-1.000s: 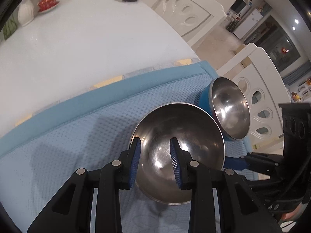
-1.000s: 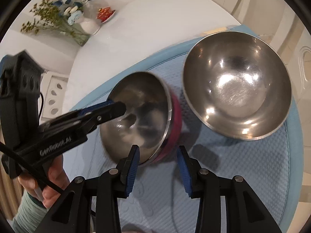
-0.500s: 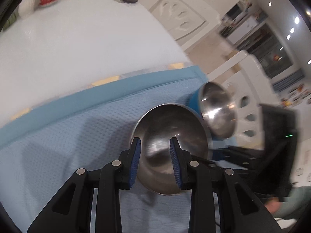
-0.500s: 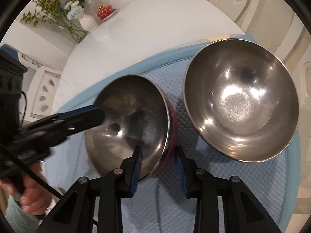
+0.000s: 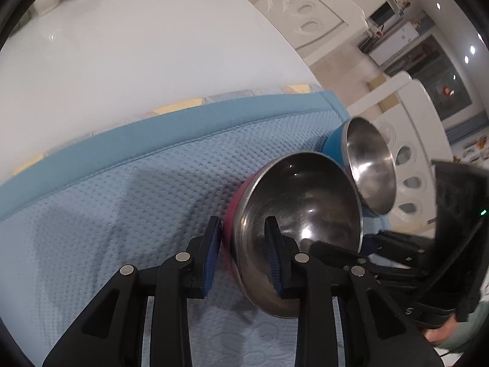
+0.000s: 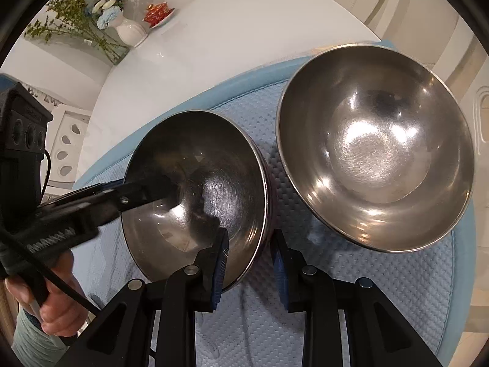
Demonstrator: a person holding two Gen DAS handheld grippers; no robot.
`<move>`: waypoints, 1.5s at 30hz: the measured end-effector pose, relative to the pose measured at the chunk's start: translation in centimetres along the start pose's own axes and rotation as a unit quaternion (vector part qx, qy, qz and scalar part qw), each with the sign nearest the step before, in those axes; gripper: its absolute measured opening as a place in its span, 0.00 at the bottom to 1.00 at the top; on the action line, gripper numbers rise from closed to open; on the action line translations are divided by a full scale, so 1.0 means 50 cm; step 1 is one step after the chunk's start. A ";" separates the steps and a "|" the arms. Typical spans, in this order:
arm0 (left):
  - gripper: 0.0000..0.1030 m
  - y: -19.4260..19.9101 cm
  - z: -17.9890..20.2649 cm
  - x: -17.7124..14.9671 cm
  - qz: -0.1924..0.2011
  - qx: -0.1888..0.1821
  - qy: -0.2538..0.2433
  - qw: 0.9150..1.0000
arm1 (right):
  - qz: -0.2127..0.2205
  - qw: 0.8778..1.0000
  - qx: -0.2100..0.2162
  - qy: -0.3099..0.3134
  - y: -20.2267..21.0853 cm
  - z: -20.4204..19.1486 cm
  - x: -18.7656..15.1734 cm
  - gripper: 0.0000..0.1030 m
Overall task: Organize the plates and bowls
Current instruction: 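Grasp the rim of the pink steel bowl with both grippers, then carry the pink steel bowl and lower it into the pink cartoon bowl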
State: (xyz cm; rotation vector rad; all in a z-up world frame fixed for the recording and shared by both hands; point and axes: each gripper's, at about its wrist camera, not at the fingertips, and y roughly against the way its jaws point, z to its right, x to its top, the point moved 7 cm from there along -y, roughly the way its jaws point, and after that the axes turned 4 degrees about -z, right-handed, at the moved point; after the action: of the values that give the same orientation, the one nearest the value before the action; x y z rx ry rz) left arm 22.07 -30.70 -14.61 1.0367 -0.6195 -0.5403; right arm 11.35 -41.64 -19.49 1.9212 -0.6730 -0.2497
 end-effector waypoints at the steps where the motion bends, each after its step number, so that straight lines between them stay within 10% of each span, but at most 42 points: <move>1: 0.24 0.004 0.004 -0.003 0.000 -0.001 -0.002 1.000 | 0.002 1.000 -0.003 0.005 0.005 0.000 0.000 0.24; 20: 0.26 0.226 0.152 -0.242 0.019 0.031 -0.007 0.999 | -0.065 0.998 0.015 0.006 0.198 -0.060 -0.229 0.21; 31: 0.26 0.209 0.154 -0.418 -0.046 0.028 0.019 0.998 | -0.178 0.983 0.046 -0.009 0.168 -0.078 -0.415 0.21; 45: 0.26 0.160 0.148 -0.481 -0.067 0.041 0.030 0.997 | -0.182 0.983 0.011 0.020 0.126 -0.104 -0.450 0.22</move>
State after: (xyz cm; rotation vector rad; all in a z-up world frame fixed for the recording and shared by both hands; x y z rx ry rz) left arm 0.83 -15.77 -9.77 1.1726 -0.5258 -0.6029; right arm -6.91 -27.00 -14.42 2.0579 -0.2942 -0.4324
